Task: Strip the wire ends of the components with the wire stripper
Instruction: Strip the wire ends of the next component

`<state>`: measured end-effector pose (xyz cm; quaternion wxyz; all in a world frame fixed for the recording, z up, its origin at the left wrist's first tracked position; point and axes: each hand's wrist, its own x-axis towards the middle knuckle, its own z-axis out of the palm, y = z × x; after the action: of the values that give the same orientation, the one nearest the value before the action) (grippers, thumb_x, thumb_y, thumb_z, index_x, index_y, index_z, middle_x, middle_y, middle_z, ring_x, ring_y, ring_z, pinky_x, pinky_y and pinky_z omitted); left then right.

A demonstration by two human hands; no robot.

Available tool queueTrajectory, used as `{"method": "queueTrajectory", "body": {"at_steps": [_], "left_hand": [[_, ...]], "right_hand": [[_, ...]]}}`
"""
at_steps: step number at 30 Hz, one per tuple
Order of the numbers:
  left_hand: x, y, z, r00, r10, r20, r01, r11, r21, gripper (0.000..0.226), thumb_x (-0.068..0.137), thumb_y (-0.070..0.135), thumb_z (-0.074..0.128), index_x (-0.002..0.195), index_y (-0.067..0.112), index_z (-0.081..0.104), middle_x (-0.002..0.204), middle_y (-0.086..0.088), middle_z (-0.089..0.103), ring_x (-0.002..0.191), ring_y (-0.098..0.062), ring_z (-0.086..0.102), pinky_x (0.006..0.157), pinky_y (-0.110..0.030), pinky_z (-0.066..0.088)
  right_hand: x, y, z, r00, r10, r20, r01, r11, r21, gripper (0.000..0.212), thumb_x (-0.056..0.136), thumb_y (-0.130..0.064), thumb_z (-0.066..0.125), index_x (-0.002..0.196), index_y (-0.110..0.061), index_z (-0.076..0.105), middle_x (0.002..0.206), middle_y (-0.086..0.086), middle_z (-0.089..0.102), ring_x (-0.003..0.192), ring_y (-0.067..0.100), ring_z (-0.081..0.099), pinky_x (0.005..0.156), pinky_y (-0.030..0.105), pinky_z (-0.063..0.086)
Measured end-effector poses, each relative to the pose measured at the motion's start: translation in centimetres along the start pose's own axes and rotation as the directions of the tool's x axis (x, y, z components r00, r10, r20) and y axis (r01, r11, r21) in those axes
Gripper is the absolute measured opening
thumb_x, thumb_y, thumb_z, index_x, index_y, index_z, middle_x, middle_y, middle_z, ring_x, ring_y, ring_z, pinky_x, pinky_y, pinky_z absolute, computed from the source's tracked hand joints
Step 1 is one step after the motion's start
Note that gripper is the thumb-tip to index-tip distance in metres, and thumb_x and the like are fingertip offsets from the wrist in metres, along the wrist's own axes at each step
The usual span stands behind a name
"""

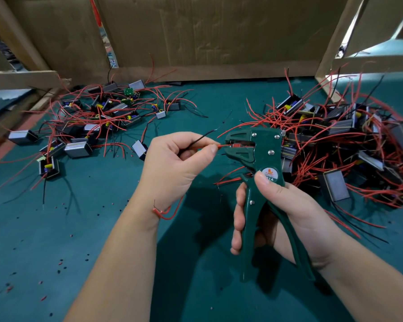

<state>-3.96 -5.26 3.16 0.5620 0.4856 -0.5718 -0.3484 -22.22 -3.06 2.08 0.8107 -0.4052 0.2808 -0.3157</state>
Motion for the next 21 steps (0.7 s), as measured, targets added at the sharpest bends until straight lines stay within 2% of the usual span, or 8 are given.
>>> {"method": "queueTrajectory", "body": {"at_steps": [4, 6, 8, 11, 14, 17, 19, 21], "left_hand": [[0.0, 0.0, -0.1, 1.0, 0.01, 0.009, -0.01, 1.0, 0.012, 0.022, 0.084, 0.002, 0.069, 0.073, 0.021, 0.071, 0.058, -0.001, 0.051, 0.052, -0.008, 0.031, 0.047, -0.017, 0.023], [-0.1, 0.0, -0.1, 1.0, 0.021, 0.02, -0.022, 0.999, 0.035, 0.018, 0.084, 0.007, 0.07, 0.074, 0.021, 0.07, 0.052, 0.009, 0.045, 0.049, -0.003, 0.028, 0.046, -0.014, 0.022], [0.0, 0.0, 0.0, 0.999, 0.026, 0.04, -0.028, 0.998, 0.064, 0.008, 0.081, 0.015, 0.066, 0.081, 0.024, 0.067, 0.055, 0.007, 0.04, 0.051, -0.004, 0.028, 0.047, -0.015, 0.024], [0.2, -0.3, 0.0, 0.995, -0.075, 0.06, 0.076, 0.997, -0.017, 0.028, 0.074, 0.014, 0.058, 0.098, 0.026, 0.052, 0.065, 0.005, 0.039, 0.058, -0.008, 0.033, 0.052, -0.017, 0.031], [0.1, -0.6, 0.5, 0.978, -0.164, 0.128, 0.167, 0.986, -0.016, 0.041, 0.066, 0.01, 0.053, 0.101, 0.028, 0.044, 0.064, 0.01, 0.04, 0.06, -0.009, 0.035, 0.055, -0.02, 0.033], [0.2, -0.3, 1.5, 0.984, -0.16, 0.08, 0.165, 0.985, -0.051, 0.042, 0.064, 0.01, 0.052, 0.103, 0.025, 0.046, 0.065, 0.007, 0.038, 0.058, -0.005, 0.037, 0.057, -0.019, 0.033], [0.3, 0.1, 1.8, 0.982, -0.191, 0.012, 0.188, 0.952, -0.242, 0.037, 0.065, 0.011, 0.049, 0.1, 0.021, 0.048, 0.064, 0.006, 0.039, 0.056, -0.005, 0.038, 0.057, -0.021, 0.032], [0.3, 0.7, 1.8, 0.972, -0.23, 0.048, 0.223, 0.841, -0.493, 0.03, 0.069, 0.016, 0.045, 0.099, 0.018, 0.047, 0.067, 0.004, 0.038, 0.061, -0.009, 0.037, 0.056, -0.027, 0.031]], "right_hand": [[0.0, 0.1, 0.1, 0.999, 0.001, -0.044, -0.001, 1.0, -0.004, 0.041, 0.075, -0.05, 0.067, 0.075, -0.009, 0.065, 0.064, 0.02, 0.057, 0.052, 0.034, 0.06, 0.056, 0.045, 0.053], [-0.1, 0.2, 0.2, 0.998, 0.006, -0.068, -0.007, 1.0, -0.008, 0.046, 0.07, -0.055, 0.066, 0.072, -0.009, 0.063, 0.062, 0.02, 0.056, 0.049, 0.033, 0.058, 0.054, 0.045, 0.052], [-0.3, 0.2, 0.4, 0.997, 0.001, -0.08, -0.002, 1.0, -0.019, 0.05, 0.068, -0.059, 0.07, 0.071, -0.01, 0.062, 0.06, 0.019, 0.055, 0.047, 0.032, 0.057, 0.053, 0.044, 0.051], [-0.1, 0.5, 0.6, 0.981, -0.036, -0.188, 0.028, 0.998, -0.048, 0.053, 0.063, -0.061, 0.074, 0.065, -0.01, 0.058, 0.054, 0.017, 0.05, 0.038, 0.028, 0.051, 0.048, 0.039, 0.049], [0.5, 0.4, 0.4, 0.955, -0.078, -0.287, 0.065, 0.996, -0.052, 0.045, 0.066, -0.055, 0.066, 0.063, -0.011, 0.057, 0.053, 0.017, 0.049, 0.037, 0.028, 0.05, 0.047, 0.039, 0.049], [0.5, -0.2, 0.1, 0.986, -0.054, -0.161, 0.058, 0.998, 0.022, 0.044, 0.063, -0.049, 0.068, 0.079, -0.008, 0.067, 0.073, 0.022, 0.06, 0.055, 0.036, 0.061, 0.06, 0.049, 0.056], [0.4, -0.3, -0.1, 0.997, 0.046, -0.068, -0.041, 0.997, 0.066, 0.054, 0.066, -0.049, 0.067, 0.099, -0.007, 0.07, 0.094, 0.023, 0.064, 0.064, 0.039, 0.064, 0.067, 0.05, 0.055], [0.3, 0.0, 0.0, 0.991, 0.131, 0.024, -0.133, 0.986, 0.104, 0.058, 0.071, -0.049, 0.065, 0.117, -0.012, 0.067, 0.113, 0.022, 0.061, 0.065, 0.038, 0.065, 0.069, 0.049, 0.055]]}}
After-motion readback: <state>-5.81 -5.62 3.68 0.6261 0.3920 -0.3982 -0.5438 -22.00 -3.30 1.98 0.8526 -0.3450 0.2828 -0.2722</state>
